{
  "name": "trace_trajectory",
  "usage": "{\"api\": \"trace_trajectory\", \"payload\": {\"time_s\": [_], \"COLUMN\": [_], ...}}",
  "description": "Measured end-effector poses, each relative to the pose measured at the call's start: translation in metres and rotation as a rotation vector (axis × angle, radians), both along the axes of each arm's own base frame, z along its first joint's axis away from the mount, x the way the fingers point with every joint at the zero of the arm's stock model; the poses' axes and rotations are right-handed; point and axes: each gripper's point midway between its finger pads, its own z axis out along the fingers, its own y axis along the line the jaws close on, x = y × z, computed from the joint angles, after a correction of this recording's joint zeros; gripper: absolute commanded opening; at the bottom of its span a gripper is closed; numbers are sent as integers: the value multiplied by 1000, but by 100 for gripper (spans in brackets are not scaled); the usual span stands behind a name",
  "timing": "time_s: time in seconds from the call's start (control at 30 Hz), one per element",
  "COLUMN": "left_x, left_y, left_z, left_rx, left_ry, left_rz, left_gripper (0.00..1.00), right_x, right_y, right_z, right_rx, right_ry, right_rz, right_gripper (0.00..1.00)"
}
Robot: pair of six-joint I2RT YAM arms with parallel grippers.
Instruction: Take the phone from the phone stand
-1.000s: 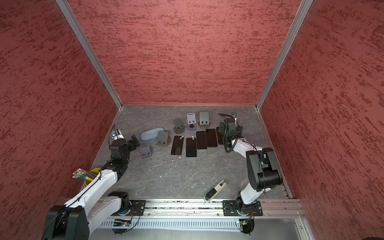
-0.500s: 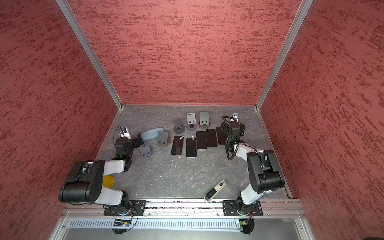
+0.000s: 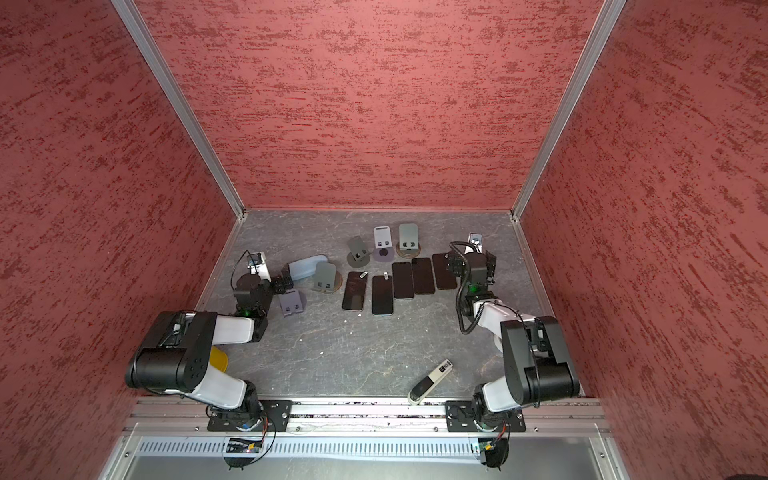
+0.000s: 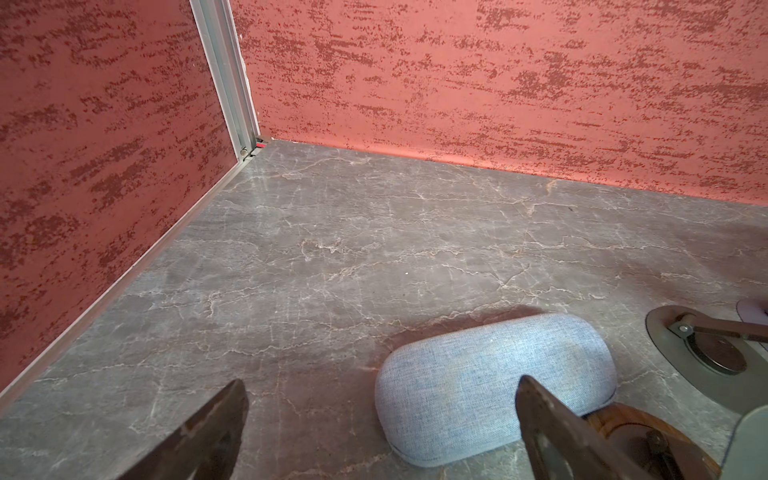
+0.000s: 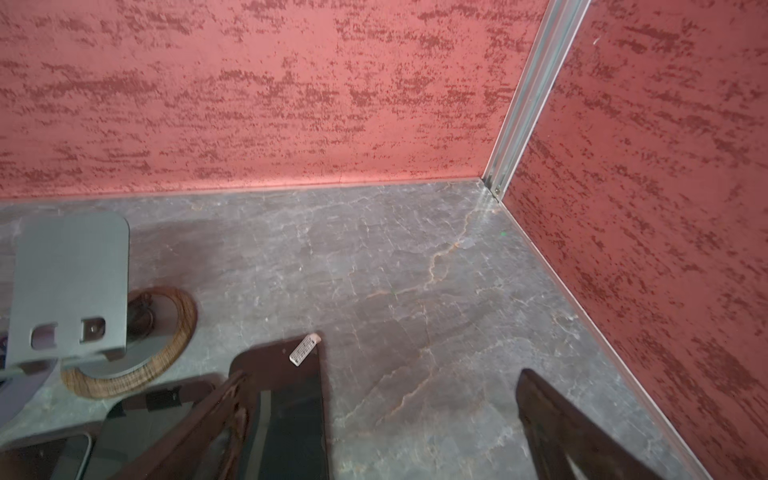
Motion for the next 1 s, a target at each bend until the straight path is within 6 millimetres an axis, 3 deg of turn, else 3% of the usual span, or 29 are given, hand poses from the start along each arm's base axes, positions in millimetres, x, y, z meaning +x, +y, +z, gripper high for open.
{"api": "trace_trajectory", "payload": {"time_s": [0.23, 0.37, 0.57, 1.0], "left_x": [0, 0, 0, 0], "left_y": [0, 0, 0, 0], "left_z": [0, 0, 0, 0], "left_rx": [3, 3, 3, 3], "left_ry": [0, 0, 0, 0], "left_rz": [-1, -1, -1, -2], "left_gripper": [99, 100, 100, 99], "right_x": [-6, -13, -43, -42], "right_y": [-5, -16, -29, -23], "right_z": [-41, -38, -45, -28], "right_rx": [-20, 7, 53, 93], "right_ry": [74, 27, -39, -147], "right_rz": [3, -16, -24, 52], "right_gripper": [99, 99, 99, 99]}}
